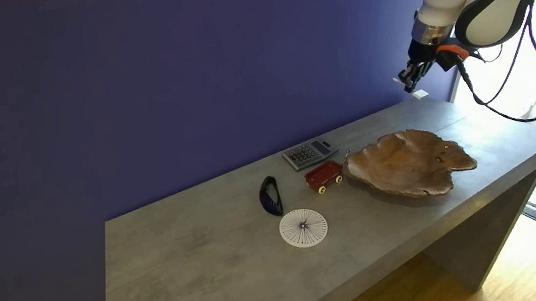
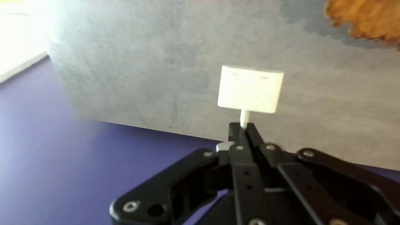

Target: Remove the white cable from the wooden plate and put it on the table

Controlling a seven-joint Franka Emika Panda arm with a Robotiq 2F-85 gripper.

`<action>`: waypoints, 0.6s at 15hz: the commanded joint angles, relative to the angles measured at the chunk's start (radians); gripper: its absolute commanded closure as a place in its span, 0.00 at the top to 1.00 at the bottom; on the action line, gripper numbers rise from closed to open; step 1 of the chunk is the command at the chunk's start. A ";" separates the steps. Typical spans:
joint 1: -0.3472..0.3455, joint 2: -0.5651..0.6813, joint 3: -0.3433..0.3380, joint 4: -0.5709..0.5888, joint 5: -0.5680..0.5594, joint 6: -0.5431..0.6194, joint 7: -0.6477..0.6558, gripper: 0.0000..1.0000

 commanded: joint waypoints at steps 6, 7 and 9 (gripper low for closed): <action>-0.348 -0.101 0.301 -0.150 0.000 0.054 -0.176 0.01; -0.385 -0.092 0.331 -0.171 0.002 0.080 -0.187 0.01; -0.448 -0.071 0.383 -0.200 0.029 0.118 -0.214 0.01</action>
